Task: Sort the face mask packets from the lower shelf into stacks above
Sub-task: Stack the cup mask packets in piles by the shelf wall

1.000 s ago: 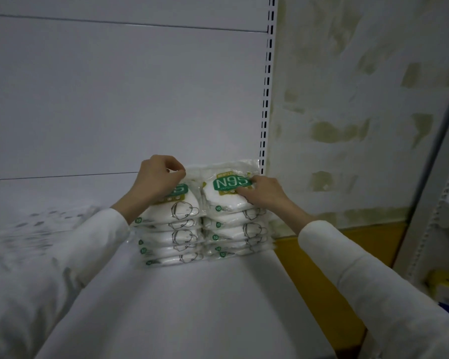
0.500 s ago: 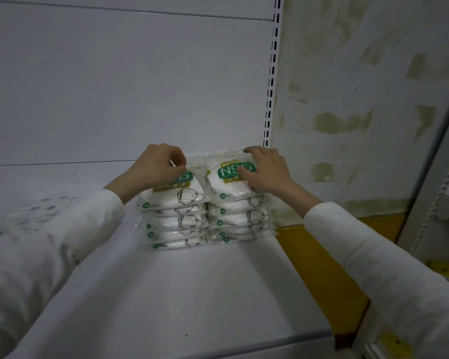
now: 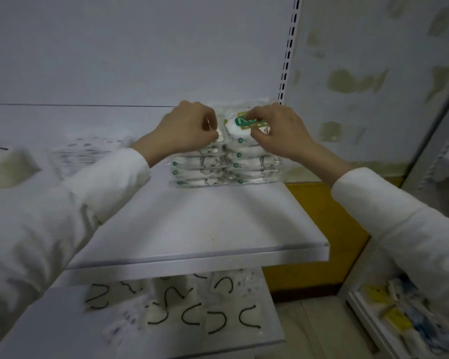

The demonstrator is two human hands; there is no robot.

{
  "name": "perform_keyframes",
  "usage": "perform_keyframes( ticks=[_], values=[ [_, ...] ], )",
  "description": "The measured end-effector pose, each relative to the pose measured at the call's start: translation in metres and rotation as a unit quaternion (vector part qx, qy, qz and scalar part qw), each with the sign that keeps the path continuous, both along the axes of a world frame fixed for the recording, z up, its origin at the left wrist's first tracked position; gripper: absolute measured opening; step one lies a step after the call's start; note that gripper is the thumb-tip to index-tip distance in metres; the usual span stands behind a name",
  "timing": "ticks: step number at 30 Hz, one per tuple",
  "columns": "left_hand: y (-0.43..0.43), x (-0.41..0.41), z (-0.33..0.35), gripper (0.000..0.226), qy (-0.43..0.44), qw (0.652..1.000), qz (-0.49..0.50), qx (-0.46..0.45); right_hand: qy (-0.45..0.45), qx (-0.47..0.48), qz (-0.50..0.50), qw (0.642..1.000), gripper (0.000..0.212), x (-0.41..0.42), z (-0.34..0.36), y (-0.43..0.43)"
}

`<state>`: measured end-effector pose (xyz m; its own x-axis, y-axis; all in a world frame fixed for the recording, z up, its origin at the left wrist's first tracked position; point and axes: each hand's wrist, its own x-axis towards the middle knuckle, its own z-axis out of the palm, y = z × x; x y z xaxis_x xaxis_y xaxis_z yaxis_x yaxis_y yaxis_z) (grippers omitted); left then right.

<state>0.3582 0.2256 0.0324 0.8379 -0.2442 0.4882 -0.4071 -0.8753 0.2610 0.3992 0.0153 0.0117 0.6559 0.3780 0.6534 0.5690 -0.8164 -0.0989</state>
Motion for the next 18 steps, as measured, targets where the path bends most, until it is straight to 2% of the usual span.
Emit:
perform_keyframes(
  ticks=[4, 8, 12, 15, 18],
  values=[
    [0.03, -0.036, -0.02, 0.014, 0.025, 0.999, -0.01, -0.046, 0.039, 0.079, -0.008, 0.996, 0.025, -0.047, -0.015, 0.013],
    [0.058, -0.078, -0.051, 0.01, 0.107, 0.987, -0.046, -0.112, 0.075, 0.077, -0.022, 0.994, 0.022, -0.1, -0.055, 0.045],
    [0.073, -0.124, -0.094, 0.01, 0.238, 0.941, -0.161, -0.177, 0.083, 0.063, 0.001, 0.995, 0.019, -0.148, -0.101, 0.071],
    [0.079, -0.148, -0.142, 0.011, 0.301, 0.923, -0.197, -0.139, 0.089, 0.007, 0.044, 0.995, 0.025, -0.18, -0.135, 0.08],
    [0.09, -0.147, -0.199, 0.012, 0.308, 0.936, -0.141, -0.094, 0.083, -0.052, 0.075, 0.992, 0.027, -0.197, -0.169, 0.078]
  ],
)
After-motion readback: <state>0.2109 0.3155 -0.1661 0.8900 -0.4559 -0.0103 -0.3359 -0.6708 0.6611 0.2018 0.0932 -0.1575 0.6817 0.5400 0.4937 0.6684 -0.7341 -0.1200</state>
